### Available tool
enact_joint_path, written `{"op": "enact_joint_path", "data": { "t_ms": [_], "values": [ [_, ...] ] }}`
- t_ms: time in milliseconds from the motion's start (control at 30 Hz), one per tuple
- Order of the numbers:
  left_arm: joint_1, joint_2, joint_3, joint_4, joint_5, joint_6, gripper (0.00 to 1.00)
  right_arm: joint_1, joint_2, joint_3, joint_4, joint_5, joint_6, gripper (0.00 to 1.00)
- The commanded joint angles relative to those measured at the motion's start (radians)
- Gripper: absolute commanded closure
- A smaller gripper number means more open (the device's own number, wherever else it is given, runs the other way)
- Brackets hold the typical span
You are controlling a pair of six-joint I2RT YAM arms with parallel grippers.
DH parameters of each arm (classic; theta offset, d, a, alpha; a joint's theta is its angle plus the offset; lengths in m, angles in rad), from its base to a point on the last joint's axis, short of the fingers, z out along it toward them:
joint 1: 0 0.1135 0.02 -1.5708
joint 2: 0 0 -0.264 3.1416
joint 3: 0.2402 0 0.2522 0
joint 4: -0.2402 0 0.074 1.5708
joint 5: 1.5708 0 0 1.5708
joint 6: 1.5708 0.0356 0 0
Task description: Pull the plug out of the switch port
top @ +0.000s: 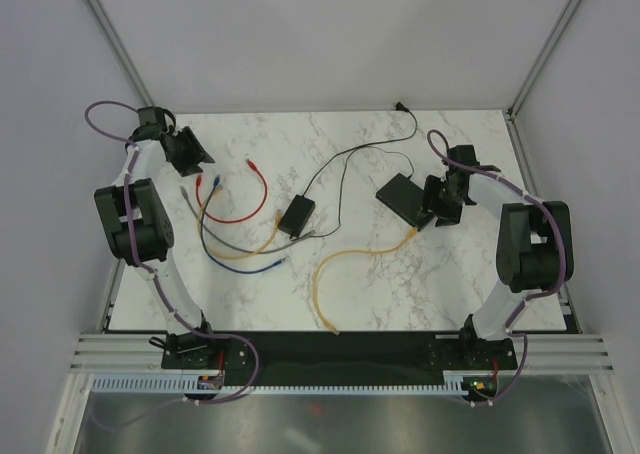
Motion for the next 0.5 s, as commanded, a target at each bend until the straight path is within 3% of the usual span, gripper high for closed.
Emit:
{"op": "enact_joint_path", "data": {
  "t_ms": [0,67,100,233,467],
  "values": [
    [0.001,-0.038,0.054,-0.037,-0.042,0.033,0.46,0.006,-0.017,-0.001,-0.076,0.030,-0.030,0.36],
    [0.001,-0.064,0.046,-0.048,-0.048,0.010,0.31,0.006,-0.021,0.011,-0.087,0.032,-0.030,0.35],
    [-0.004,-0.078,0.041,-0.051,-0.050,0.001,0.29,0.006,-0.026,0.014,-0.088,0.032,-0.030,0.35],
    [-0.071,-0.203,-0.044,-0.048,-0.005,-0.033,0.30,0.006,-0.040,0.030,-0.099,0.039,-0.026,0.34],
    [-0.394,-0.366,-0.187,0.035,0.076,-0.093,0.35,0.006,-0.043,0.041,-0.099,0.044,-0.016,0.34]
  ]
}}
